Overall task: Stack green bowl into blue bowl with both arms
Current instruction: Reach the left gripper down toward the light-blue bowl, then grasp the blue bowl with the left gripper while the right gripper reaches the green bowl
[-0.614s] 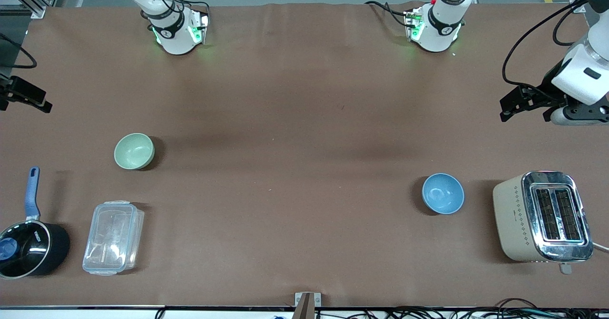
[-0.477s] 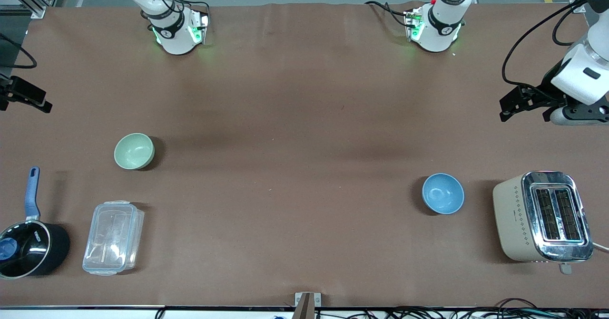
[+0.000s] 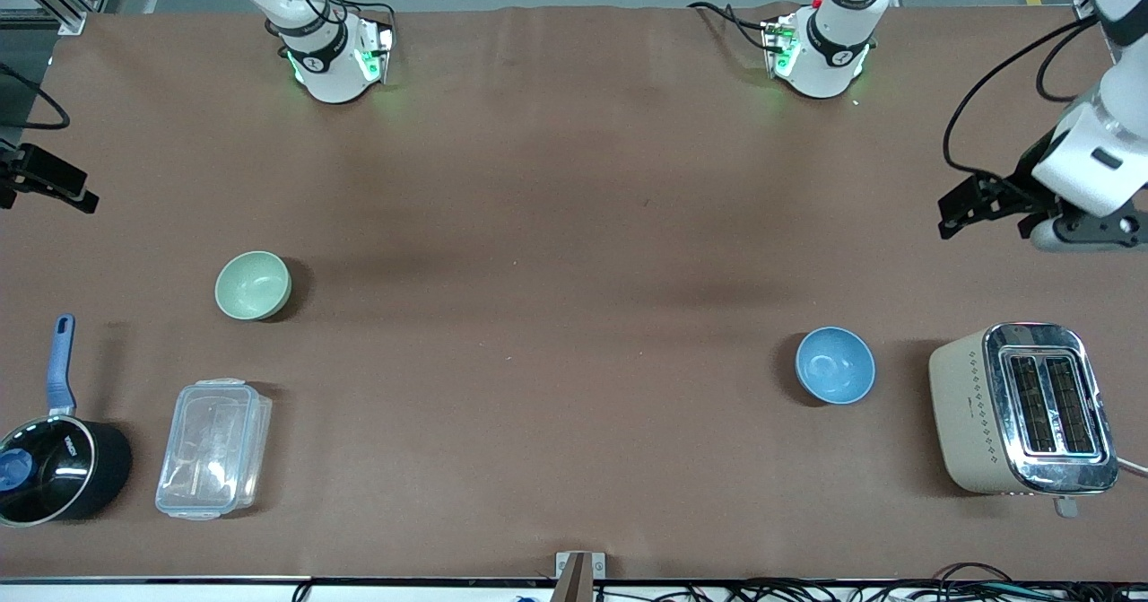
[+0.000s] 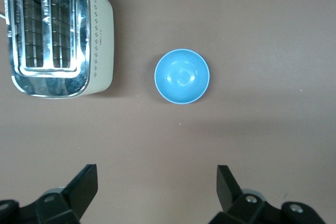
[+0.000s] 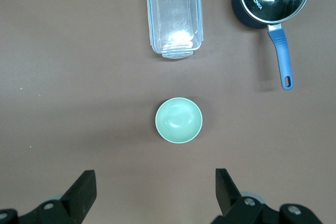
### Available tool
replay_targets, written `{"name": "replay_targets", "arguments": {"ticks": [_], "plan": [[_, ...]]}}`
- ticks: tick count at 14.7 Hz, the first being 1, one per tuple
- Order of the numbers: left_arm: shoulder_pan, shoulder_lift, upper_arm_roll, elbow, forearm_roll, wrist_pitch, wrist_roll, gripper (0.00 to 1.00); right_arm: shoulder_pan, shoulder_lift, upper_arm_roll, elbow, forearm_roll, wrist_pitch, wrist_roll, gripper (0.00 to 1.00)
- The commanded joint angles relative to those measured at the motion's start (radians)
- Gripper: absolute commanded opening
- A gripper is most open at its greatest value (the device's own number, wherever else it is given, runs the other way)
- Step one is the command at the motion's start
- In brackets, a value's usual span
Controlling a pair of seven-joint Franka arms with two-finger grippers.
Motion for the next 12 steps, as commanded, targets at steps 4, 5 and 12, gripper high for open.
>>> {"name": "replay_targets", "arguments": {"ticks": [4,5,12], "plan": [[0.023,0.202,-0.002,-0.107,0.035,0.326,-0.082,1.0,-0.019,-0.009,0.003,-0.029,0.008,0.011,-0.009,1.0],[0.044,0.259,-0.003,-0.11,0.037,0.4,-0.082,1.0,-0.03,-0.009,0.0,-0.044,0.011,0.029,-0.012,1.0],[0.049,0.503,-0.003,-0.112,0.057,0.609,-0.082,0.86,-0.079,-0.006,-0.082,-0.316,0.138,0.254,-0.174,1.0]]}}
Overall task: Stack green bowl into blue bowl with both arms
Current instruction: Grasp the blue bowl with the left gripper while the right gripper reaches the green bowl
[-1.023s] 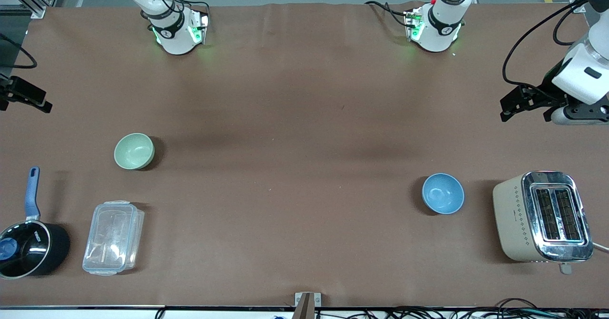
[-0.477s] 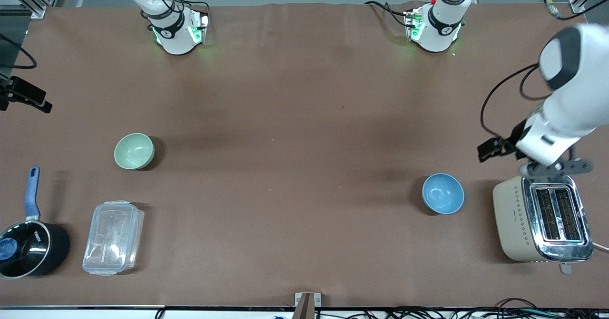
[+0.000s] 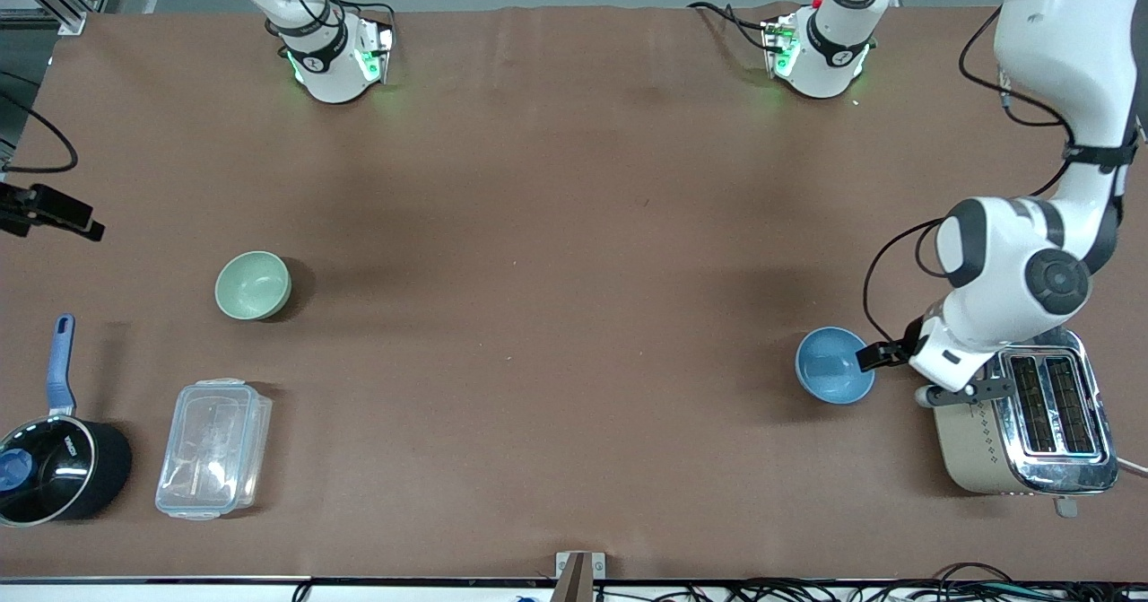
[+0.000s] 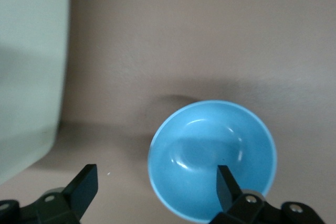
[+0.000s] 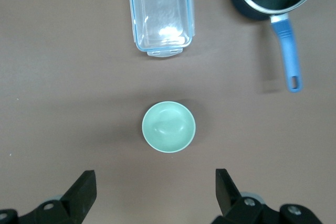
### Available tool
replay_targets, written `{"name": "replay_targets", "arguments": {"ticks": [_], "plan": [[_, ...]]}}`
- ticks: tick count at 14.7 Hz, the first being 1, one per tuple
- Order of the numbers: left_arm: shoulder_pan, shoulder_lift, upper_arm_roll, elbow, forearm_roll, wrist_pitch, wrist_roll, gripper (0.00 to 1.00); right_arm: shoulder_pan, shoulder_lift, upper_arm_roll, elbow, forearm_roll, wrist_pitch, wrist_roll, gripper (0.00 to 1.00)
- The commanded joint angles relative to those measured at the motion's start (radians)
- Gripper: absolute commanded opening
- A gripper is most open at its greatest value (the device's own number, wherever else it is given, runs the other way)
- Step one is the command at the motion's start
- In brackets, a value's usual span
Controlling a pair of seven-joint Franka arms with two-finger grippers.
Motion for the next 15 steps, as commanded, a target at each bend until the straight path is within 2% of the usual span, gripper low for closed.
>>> {"name": "replay_targets", "arguments": {"ticks": [1,2,3,4,6,7,10,12,15], "plan": [[0.001,0.048,-0.003,0.012,0.028,0.025,-0.01,0.73,-0.016,-0.012,-0.05,-0.161,0.093,0.127,-0.101,1.0],[0.001,0.063,-0.003,0.014,0.028,0.025,-0.01,0.49,-0.016,0.003,-0.059,-0.213,0.108,0.204,-0.14,1.0],[0.001,0.066,-0.004,0.014,0.027,0.025,-0.011,0.33,-0.019,0.031,-0.063,-0.247,0.113,0.264,-0.172,1.0],[0.001,0.068,-0.004,0.014,0.027,0.025,-0.013,0.21,-0.022,0.075,-0.064,-0.266,0.116,0.311,-0.2,1.0],[0.003,0.08,-0.004,0.015,0.027,0.025,-0.024,0.05,-0.035,0.171,-0.064,-0.271,0.133,0.376,-0.241,1.0],[0.003,0.08,-0.004,0.017,0.028,0.025,-0.025,0.0,-0.042,0.204,-0.065,-0.271,0.163,0.402,-0.279,1.0],[-0.007,0.025,-0.018,0.014,0.024,-0.021,-0.028,0.0,-0.069,0.308,-0.074,-0.272,0.293,0.442,-0.448,1.0],[-0.016,-0.029,-0.088,0.021,0.016,-0.137,-0.094,0.0,-0.071,0.356,-0.093,-0.274,0.347,0.442,-0.531,1.0],[-0.019,-0.073,-0.239,0.023,0.016,-0.199,-0.299,0.0,-0.071,0.399,-0.099,-0.29,0.398,0.447,-0.614,0.98]]}}
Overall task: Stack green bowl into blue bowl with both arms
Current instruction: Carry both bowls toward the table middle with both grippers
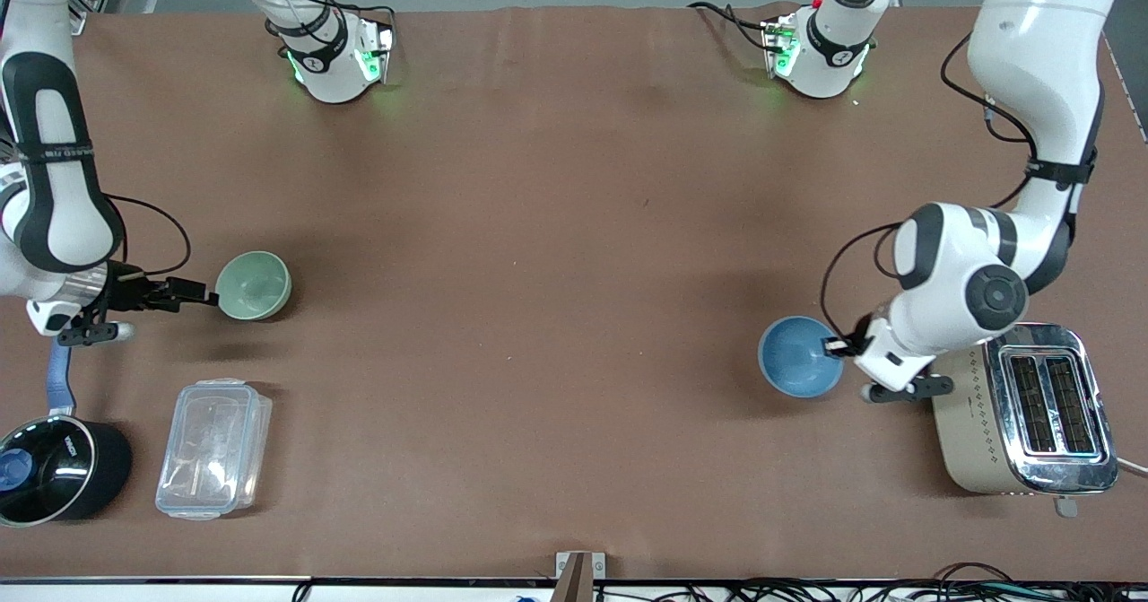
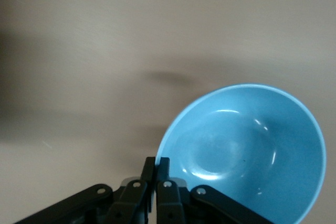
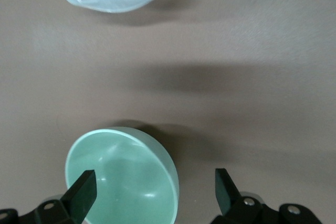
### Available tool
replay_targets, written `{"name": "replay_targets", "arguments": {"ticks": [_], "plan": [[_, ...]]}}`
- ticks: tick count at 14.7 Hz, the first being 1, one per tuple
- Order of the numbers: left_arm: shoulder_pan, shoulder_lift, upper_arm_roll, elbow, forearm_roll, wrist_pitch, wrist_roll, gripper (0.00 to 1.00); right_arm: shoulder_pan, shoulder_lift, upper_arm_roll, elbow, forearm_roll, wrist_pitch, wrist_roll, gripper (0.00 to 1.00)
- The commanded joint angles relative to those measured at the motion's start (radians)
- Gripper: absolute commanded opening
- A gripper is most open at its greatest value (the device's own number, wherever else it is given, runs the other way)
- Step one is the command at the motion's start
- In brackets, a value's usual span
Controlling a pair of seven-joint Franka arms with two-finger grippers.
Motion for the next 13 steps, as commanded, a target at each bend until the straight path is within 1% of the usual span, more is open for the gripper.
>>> {"name": "replay_targets", "arguments": {"ticks": [1,2,3,5,7,8,9,10,11,12,13], "plan": [[-0.01,-0.046,-0.132,-0.015,0.011,-0.045,-0.196,0.0,-0.003,0.022,0.002,-0.016,0.062,0.011,-0.071,0.98],[-0.022,-0.04,-0.173,-0.015,0.02,-0.045,-0.272,0.0,-0.002,0.028,0.002,-0.024,0.065,0.03,-0.077,0.97],[-0.054,-0.034,-0.196,-0.015,0.027,-0.041,-0.335,0.0,0.0,0.034,0.002,-0.044,0.066,0.052,-0.082,0.95],[-0.16,-0.019,-0.197,-0.005,0.033,-0.035,-0.441,0.0,0.003,0.034,0.002,-0.071,0.068,0.086,-0.082,0.91],[-0.249,0.035,-0.197,0.03,0.034,-0.015,-0.549,0.0,0.006,0.034,0.002,-0.088,0.068,0.086,-0.094,0.81],[-0.3,0.055,-0.194,0.031,0.043,0.028,-0.607,0.0,0.009,0.033,0.002,-0.097,0.068,0.086,-0.094,0.69],[-0.329,0.071,-0.192,0.031,0.066,0.074,-0.65,0.0,0.009,0.033,0.002,-0.102,0.068,0.084,-0.095,0.55],[-0.352,0.104,-0.194,0.033,0.107,0.118,-0.682,0.0,0.009,0.033,0.002,-0.11,0.066,0.084,-0.1,0.38],[-0.387,0.133,-0.194,0.033,0.149,0.169,-0.734,0.0,0.011,0.033,0.002,-0.116,0.066,0.081,-0.102,0.23],[-0.413,0.159,-0.194,0.035,0.178,0.2,-0.782,0.0,0.012,0.03,0.002,-0.12,0.066,0.072,-0.102,0.15],[-0.426,0.182,-0.194,0.048,0.209,0.223,-0.814,0.0,0.023,0.019,0.002,-0.123,0.066,0.065,-0.1,0.1]]}}
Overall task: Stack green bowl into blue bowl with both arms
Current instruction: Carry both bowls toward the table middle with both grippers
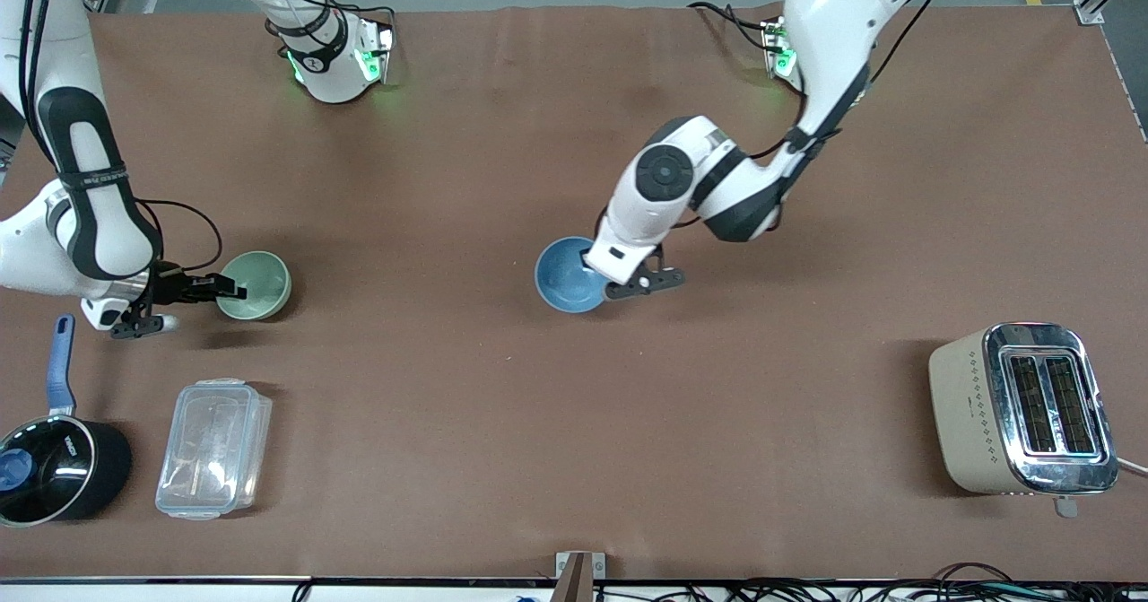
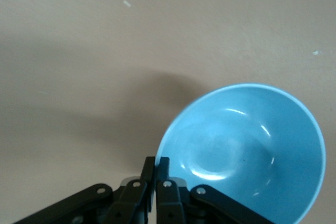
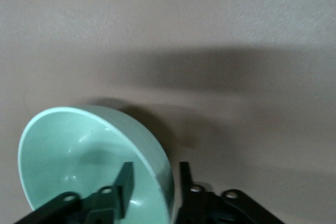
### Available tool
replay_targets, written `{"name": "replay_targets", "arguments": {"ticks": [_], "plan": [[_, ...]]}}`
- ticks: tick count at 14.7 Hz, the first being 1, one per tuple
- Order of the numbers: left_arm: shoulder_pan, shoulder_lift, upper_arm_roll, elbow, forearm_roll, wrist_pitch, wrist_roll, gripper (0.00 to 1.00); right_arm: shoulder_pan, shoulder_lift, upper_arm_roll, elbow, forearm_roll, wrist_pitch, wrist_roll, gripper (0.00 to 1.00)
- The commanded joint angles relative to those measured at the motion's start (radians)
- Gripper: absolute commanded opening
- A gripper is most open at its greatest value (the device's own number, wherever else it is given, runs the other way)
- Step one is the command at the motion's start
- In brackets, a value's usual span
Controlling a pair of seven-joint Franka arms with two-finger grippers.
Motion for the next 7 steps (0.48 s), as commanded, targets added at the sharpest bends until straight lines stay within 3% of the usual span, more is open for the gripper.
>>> {"name": "replay_targets", "arguments": {"ticks": [1,3,4,5,6,7], "plan": [[-0.032,0.078,0.003,0.068,0.082,0.044,-0.073,0.01,0.023,-0.048,-0.001,-0.034,0.026,-0.024,-0.02,0.05],[-0.037,0.096,0.003,0.076,0.095,0.045,-0.074,0.14,0.04,-0.104,-0.002,-0.03,0.023,-0.038,0.043,0.01],[-0.04,0.102,0.003,0.077,0.095,0.047,-0.072,0.3,0.046,-0.132,0.001,-0.027,0.018,-0.04,0.098,0.01],[-0.043,0.104,0.004,0.079,0.098,0.047,-0.069,0.6,0.062,-0.166,0.001,-0.03,0.011,-0.046,0.148,0.01],[-0.044,0.095,0.006,0.082,0.124,0.041,-0.069,0.99,0.084,-0.199,0.001,-0.03,0.006,-0.081,0.197,0.01],[-0.034,0.08,0.01,0.099,0.161,0.027,-0.072,1.0,0.095,-0.226,0.004,-0.028,-0.008,-0.116,0.244,0.01]]}}
